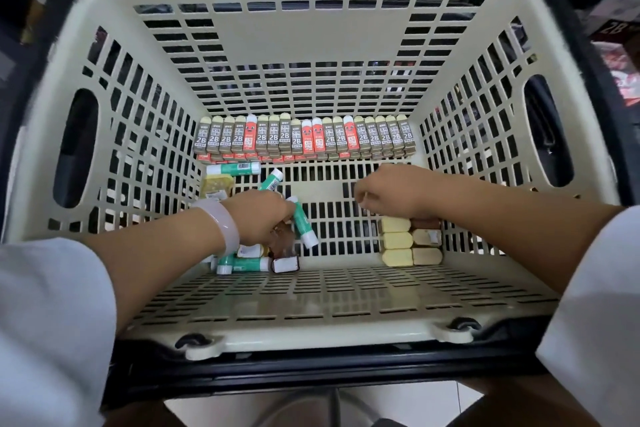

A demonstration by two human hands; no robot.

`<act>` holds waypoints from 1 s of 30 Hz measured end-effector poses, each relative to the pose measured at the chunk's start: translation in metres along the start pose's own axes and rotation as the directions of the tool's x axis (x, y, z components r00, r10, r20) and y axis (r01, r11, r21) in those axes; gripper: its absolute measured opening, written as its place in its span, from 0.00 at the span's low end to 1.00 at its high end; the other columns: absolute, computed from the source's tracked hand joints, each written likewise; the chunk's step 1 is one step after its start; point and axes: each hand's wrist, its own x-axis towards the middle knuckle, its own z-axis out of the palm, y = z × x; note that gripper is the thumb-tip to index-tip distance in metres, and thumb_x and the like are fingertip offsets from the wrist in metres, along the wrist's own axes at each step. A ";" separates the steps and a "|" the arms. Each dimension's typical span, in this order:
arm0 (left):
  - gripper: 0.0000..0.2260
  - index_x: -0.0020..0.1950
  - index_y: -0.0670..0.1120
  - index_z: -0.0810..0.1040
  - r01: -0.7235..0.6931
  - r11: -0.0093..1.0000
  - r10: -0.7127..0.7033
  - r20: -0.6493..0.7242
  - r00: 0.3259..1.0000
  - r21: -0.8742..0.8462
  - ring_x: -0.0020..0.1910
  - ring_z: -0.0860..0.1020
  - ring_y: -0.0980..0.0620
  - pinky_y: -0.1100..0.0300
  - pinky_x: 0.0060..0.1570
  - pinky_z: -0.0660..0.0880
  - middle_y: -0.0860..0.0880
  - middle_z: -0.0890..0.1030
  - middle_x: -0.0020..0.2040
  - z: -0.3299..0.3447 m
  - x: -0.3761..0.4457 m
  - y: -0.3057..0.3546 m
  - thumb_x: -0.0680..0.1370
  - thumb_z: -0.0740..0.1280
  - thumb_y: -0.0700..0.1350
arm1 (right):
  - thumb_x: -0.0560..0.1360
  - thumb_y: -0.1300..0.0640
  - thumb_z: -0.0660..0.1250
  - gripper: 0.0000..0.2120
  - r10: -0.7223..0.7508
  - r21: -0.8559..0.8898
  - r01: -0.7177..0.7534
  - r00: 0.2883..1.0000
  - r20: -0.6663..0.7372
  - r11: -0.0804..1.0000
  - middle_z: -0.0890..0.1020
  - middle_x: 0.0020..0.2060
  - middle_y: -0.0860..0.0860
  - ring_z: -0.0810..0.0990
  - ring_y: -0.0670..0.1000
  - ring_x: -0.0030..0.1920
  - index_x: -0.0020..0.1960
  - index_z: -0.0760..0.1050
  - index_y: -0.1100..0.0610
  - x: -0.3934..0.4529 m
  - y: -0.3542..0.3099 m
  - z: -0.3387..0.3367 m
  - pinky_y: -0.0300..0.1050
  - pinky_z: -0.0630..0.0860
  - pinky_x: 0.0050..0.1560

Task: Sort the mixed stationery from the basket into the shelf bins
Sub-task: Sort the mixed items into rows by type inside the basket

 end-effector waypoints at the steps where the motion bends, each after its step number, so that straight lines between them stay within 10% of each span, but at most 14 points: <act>1: 0.09 0.52 0.47 0.69 -0.006 1.000 0.006 -0.001 1.000 -0.028 0.48 0.76 0.49 0.58 0.42 0.72 0.49 0.76 0.48 -0.001 0.000 0.000 0.74 0.65 0.41 | 0.79 0.56 0.57 0.12 -0.007 0.038 0.009 0.999 -0.038 0.999 0.80 0.51 0.51 0.73 0.47 0.45 0.58 0.75 0.56 0.002 -0.001 -0.001 0.42 0.71 0.50; 6: 0.12 0.40 0.51 0.68 -0.013 0.891 -0.073 -0.170 0.983 -0.453 0.37 0.76 0.58 0.66 0.33 0.70 0.56 0.76 0.39 -0.018 -0.003 -0.001 0.72 0.71 0.42 | 0.77 0.55 0.62 0.14 0.014 0.490 0.028 0.997 -0.081 0.871 0.76 0.43 0.42 0.75 0.43 0.44 0.62 0.73 0.54 0.008 -0.012 -0.004 0.35 0.69 0.40; 12: 0.11 0.46 0.45 0.72 -0.136 0.313 -0.228 -0.214 0.950 -0.940 0.37 0.81 0.56 0.66 0.38 0.78 0.50 0.81 0.41 -0.032 -0.001 0.007 0.71 0.72 0.37 | 0.73 0.59 0.68 0.09 0.077 0.767 0.104 0.978 -0.196 0.633 0.82 0.47 0.53 0.81 0.49 0.46 0.53 0.75 0.55 0.009 -0.021 -0.008 0.41 0.78 0.48; 18: 0.10 0.54 0.47 0.74 -0.008 0.875 0.014 0.009 1.000 -0.484 0.46 0.78 0.55 0.63 0.44 0.75 0.50 0.80 0.51 -0.015 -0.003 0.006 0.74 0.69 0.47 | 0.72 0.54 0.70 0.08 0.135 0.145 -0.110 0.975 -0.176 0.983 0.76 0.43 0.46 0.75 0.47 0.46 0.48 0.73 0.52 0.003 0.007 -0.010 0.40 0.72 0.47; 23: 0.17 0.59 0.46 0.74 -0.118 0.983 0.151 0.249 0.957 -0.142 0.47 0.75 0.49 0.58 0.47 0.72 0.49 0.77 0.47 -0.007 -0.003 0.017 0.73 0.69 0.52 | 0.76 0.52 0.64 0.09 0.092 -0.112 -0.080 0.990 0.109 0.990 0.79 0.48 0.49 0.76 0.50 0.50 0.51 0.77 0.56 0.003 0.018 -0.005 0.42 0.68 0.46; 30: 0.16 0.52 0.39 0.77 -0.100 0.987 0.129 0.248 0.960 -0.128 0.38 0.70 0.49 0.61 0.36 0.66 0.47 0.74 0.40 -0.002 -0.002 0.017 0.72 0.70 0.50 | 0.79 0.58 0.57 0.13 0.068 0.004 -0.068 0.987 -0.145 0.998 0.80 0.55 0.52 0.77 0.52 0.53 0.59 0.76 0.57 0.004 0.012 -0.012 0.44 0.71 0.53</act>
